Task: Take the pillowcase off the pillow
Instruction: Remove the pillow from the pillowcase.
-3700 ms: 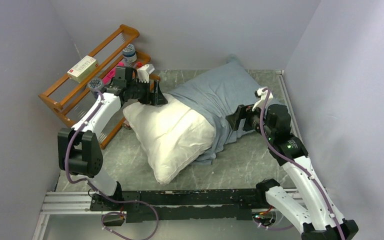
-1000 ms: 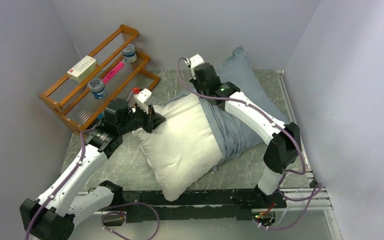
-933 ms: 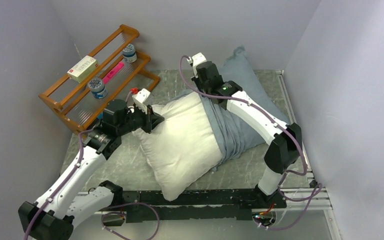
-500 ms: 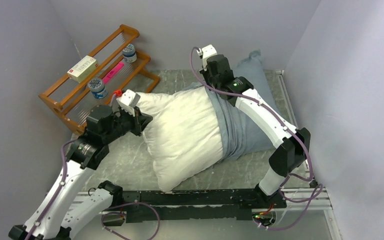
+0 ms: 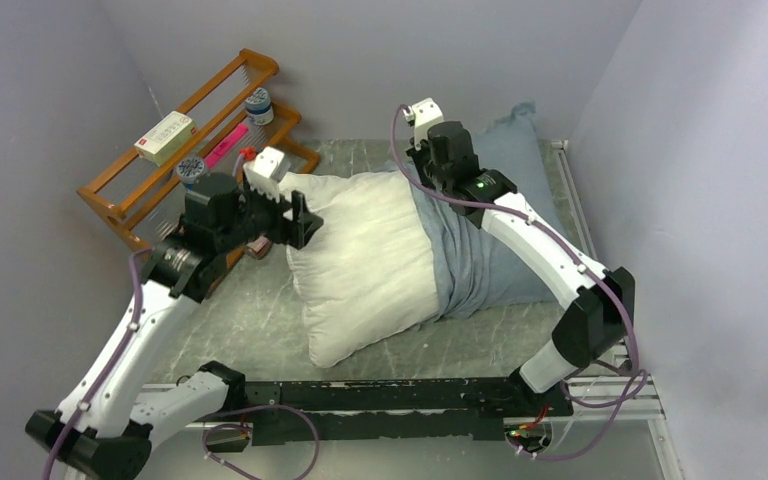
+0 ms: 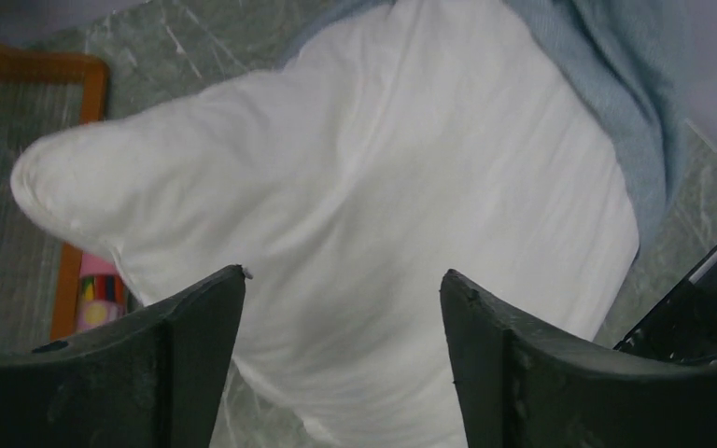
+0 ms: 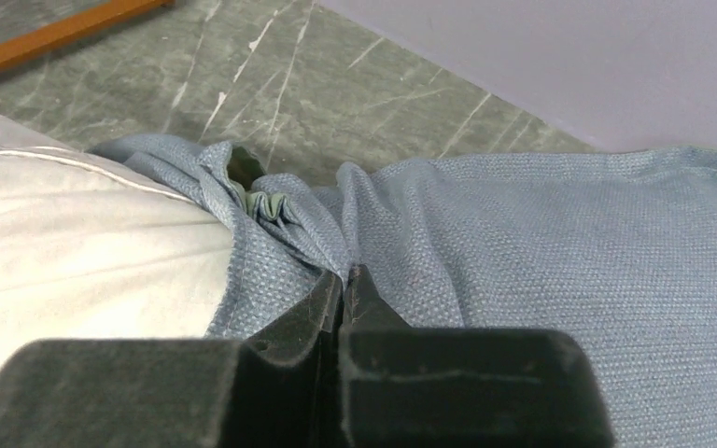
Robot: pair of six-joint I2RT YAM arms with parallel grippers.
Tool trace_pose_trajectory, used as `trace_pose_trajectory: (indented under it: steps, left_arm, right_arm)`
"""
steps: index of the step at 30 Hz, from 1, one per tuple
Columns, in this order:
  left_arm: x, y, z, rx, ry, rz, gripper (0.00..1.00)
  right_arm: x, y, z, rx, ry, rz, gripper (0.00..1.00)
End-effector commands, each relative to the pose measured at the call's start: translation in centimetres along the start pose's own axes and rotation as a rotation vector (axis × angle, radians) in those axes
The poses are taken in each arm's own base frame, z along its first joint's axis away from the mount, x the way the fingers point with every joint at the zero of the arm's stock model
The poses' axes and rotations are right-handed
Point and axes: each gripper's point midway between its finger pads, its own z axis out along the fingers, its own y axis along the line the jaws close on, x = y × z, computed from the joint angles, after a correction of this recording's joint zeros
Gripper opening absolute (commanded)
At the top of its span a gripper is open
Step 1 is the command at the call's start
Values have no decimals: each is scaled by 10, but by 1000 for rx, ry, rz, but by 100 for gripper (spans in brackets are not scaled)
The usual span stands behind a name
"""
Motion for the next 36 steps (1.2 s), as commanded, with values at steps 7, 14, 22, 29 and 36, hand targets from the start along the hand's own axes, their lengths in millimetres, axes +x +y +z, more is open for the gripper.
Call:
trace_pose_trajectory:
  steps: [7, 14, 22, 29, 36]
  left_arm:
    - [-64, -19, 54, 178, 14, 82, 92]
    - [-72, -15, 90, 208, 69, 82, 93]
    - [-74, -18, 130, 302, 140, 111, 94]
    - [-15, -30, 141, 398, 284, 64, 91]
    - [5, -67, 114, 557, 281, 64, 86]
  right_arm:
    - [-58, -17, -52, 0, -241, 72, 0]
    - [-54, -10, -60, -37, -259, 74, 0]
    - [-57, -7, -74, -57, -294, 76, 0]
    - [-58, -13, -81, -36, -312, 72, 0]
    - [-57, -13, -78, -28, -315, 72, 0]
